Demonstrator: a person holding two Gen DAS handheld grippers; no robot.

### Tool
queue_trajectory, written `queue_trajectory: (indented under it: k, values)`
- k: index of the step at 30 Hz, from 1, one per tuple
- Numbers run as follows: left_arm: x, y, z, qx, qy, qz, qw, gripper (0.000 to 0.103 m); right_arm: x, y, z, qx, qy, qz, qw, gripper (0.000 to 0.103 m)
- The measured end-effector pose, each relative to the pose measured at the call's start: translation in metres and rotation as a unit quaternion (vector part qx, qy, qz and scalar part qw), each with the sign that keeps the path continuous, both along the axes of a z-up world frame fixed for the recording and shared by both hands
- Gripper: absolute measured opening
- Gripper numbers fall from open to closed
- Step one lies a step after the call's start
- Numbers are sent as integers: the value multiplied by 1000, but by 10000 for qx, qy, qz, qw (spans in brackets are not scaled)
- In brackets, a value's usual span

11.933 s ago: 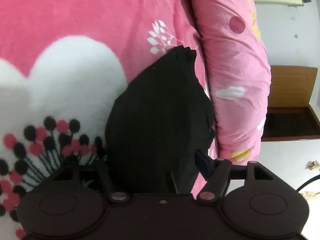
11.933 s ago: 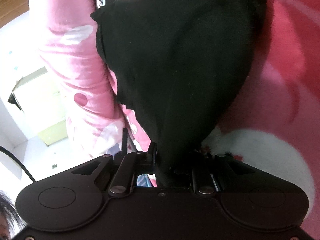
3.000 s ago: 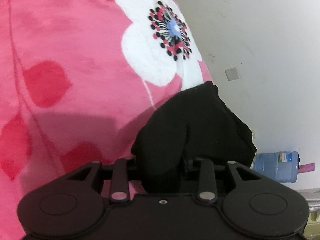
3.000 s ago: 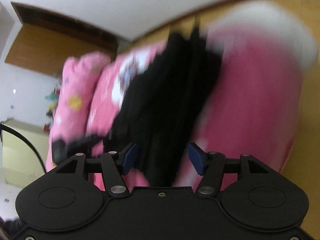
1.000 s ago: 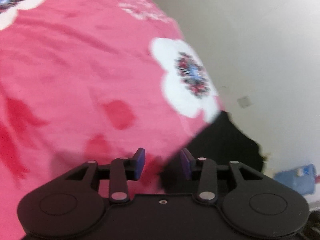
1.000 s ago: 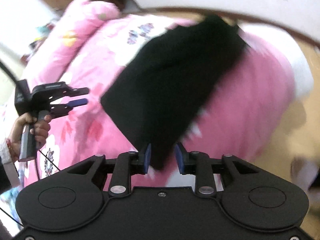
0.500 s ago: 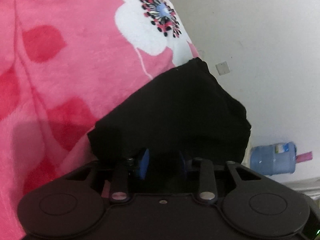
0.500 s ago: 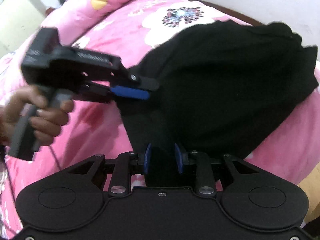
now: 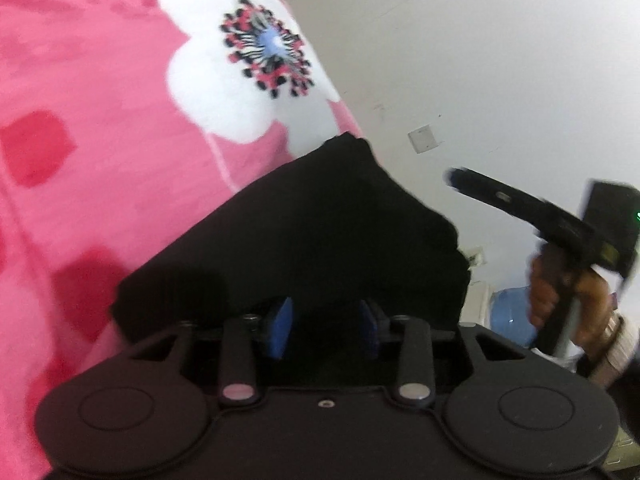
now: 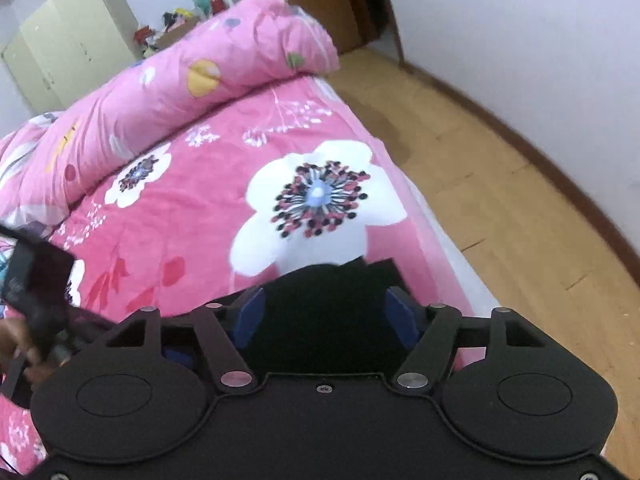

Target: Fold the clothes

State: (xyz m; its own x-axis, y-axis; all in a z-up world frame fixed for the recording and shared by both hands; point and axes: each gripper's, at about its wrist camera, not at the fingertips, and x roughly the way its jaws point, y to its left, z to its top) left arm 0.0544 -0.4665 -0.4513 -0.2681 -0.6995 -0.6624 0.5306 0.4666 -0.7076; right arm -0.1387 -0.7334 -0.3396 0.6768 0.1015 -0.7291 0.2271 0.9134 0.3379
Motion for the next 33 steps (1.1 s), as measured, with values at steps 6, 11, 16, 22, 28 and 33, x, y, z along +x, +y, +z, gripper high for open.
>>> queue_trajectory:
  k: [6, 11, 16, 22, 28, 33]
  values:
    - [1, -32, -5, -136, 139, 3, 9998, 35, 37, -23, -36, 430, 414, 502, 9970, 68]
    - [2, -40, -23, -13, 259, 64, 9996, 34, 54, -35, -56, 641, 664, 729, 9931, 68]
    - [5, -37, -33, -52, 346, 127, 9993, 29, 65, -46, -79, 866, 1063, 925, 9862, 68]
    - [8, -34, -36, -111, 410, 113, 9990, 26, 66, -39, -78, 1135, 809, 1367, 9808, 49]
    - [12, -26, -40, -167, 626, 246, 9976, 19, 48, -14, -55, 872, 458, 1837, 9780, 12]
    - [13, -22, -39, -214, 795, 400, 9958, 22, 23, 20, -30, 286, 323, 2268, 9730, 12]
